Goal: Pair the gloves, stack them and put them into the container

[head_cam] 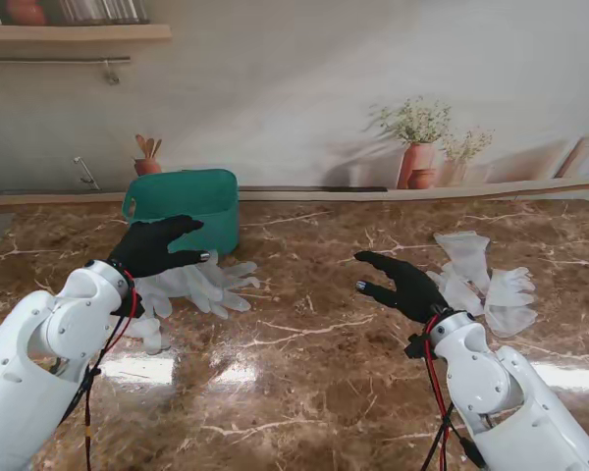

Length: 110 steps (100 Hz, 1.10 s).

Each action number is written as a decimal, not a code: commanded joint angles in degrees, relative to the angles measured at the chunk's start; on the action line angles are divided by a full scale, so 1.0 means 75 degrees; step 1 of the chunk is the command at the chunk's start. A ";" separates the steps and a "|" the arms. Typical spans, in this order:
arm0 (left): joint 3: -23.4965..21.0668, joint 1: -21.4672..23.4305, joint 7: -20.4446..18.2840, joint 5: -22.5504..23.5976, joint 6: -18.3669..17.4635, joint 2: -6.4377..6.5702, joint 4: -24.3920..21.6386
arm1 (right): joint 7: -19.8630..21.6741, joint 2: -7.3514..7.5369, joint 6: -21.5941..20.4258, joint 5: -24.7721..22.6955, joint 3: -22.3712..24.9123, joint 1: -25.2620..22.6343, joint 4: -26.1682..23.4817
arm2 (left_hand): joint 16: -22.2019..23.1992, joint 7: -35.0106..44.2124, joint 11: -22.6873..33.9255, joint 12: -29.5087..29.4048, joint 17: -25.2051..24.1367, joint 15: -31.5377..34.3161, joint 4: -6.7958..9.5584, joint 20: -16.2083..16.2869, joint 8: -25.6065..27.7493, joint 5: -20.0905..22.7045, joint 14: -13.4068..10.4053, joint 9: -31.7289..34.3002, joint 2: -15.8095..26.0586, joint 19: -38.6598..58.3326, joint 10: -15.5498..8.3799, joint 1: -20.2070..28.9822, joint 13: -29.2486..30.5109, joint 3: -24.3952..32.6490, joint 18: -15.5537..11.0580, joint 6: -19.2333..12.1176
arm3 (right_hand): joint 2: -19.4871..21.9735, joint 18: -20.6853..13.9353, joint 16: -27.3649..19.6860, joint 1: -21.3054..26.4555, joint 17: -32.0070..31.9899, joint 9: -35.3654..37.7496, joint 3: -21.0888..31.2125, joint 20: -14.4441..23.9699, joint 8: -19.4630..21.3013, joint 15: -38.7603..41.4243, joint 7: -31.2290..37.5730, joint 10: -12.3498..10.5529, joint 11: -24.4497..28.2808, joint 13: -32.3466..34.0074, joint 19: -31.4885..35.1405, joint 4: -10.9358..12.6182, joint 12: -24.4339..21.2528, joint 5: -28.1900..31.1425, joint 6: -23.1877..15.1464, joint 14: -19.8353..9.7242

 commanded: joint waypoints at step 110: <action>0.2038 -0.3762 -0.1263 0.2539 0.1072 0.0562 0.3716 | 0.0138 -0.0076 0.0545 0.0321 -0.0157 0.0341 0.0574 | 0.4679 -0.0449 0.4202 0.4306 0.1564 0.4573 0.0183 0.1876 -0.0544 -0.0669 0.1241 0.4044 -0.2287 0.2623 -0.0649 0.0519 0.3889 -0.0094 0.0767 -0.1355 | 0.0079 0.0421 0.0140 0.0242 -0.0073 0.0204 -0.0336 0.0249 0.0023 0.0101 0.0086 -0.0136 0.0072 0.0130 0.0355 0.0310 0.0165 0.0121 -0.0249 0.0202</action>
